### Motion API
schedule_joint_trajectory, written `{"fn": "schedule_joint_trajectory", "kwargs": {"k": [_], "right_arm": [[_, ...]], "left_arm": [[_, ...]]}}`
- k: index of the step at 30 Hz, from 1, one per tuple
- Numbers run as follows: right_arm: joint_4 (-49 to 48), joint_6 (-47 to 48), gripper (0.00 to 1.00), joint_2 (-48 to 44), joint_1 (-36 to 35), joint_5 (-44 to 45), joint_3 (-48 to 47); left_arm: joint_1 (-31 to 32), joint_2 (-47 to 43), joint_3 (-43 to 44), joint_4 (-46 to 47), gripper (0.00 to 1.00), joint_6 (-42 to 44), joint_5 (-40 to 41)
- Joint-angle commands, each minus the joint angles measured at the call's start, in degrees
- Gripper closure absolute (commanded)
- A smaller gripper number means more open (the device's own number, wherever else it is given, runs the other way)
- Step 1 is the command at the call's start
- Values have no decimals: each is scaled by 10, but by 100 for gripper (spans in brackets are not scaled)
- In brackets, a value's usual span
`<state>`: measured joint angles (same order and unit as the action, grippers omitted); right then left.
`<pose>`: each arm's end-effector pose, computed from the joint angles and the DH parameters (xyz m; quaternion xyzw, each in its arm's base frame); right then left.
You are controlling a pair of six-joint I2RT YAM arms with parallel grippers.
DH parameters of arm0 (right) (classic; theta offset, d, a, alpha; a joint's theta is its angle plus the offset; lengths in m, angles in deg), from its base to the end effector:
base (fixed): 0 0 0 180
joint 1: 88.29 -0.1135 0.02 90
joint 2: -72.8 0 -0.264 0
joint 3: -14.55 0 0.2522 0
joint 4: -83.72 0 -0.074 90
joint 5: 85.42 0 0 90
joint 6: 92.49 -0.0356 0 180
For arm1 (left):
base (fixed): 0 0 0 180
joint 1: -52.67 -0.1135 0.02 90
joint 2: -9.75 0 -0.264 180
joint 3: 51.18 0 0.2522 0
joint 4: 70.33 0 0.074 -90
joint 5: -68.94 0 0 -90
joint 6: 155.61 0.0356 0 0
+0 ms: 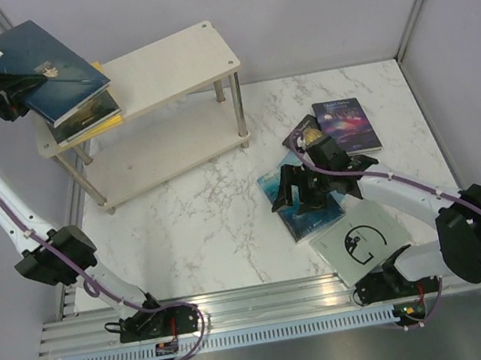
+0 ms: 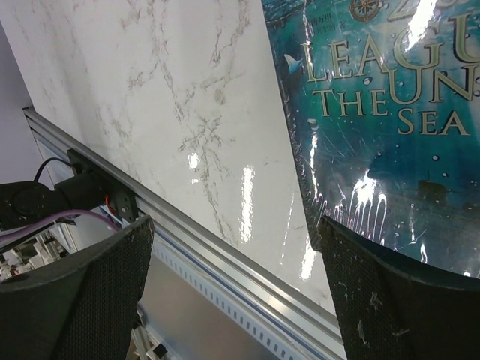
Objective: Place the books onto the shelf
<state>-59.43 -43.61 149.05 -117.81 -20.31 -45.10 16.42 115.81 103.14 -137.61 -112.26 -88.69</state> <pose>0.2208 0.1423 0.2125 0.0265 0.9293 0.3440 0.1315 0.2966 0.1767 0.5268 -0.2056 0.7209 -0.4950 0.4393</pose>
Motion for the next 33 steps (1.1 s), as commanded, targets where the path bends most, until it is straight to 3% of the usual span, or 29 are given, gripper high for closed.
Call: {"fn": "schedule_joint_trajectory", "kwargs": {"k": [1,9,21,24,33], "right_arm": [[-11,17,7,9,-1,-8,-22],[-12,33,7,31,0,-15,-30],[-20,43,7,52,1,-23,-30],[-28,41,7,51,1,-24,-24],[-52,34,7,51,1,-33,-7]], "left_arm": [[-1,-45,-14,57,98,-14,-71],[0,-47,-33,-112,98,144,28],[7,-26,5,-194,98,196,158],[12,-23,4,-205,92,199,184],[37,5,11,-232,59,206,259]]}}
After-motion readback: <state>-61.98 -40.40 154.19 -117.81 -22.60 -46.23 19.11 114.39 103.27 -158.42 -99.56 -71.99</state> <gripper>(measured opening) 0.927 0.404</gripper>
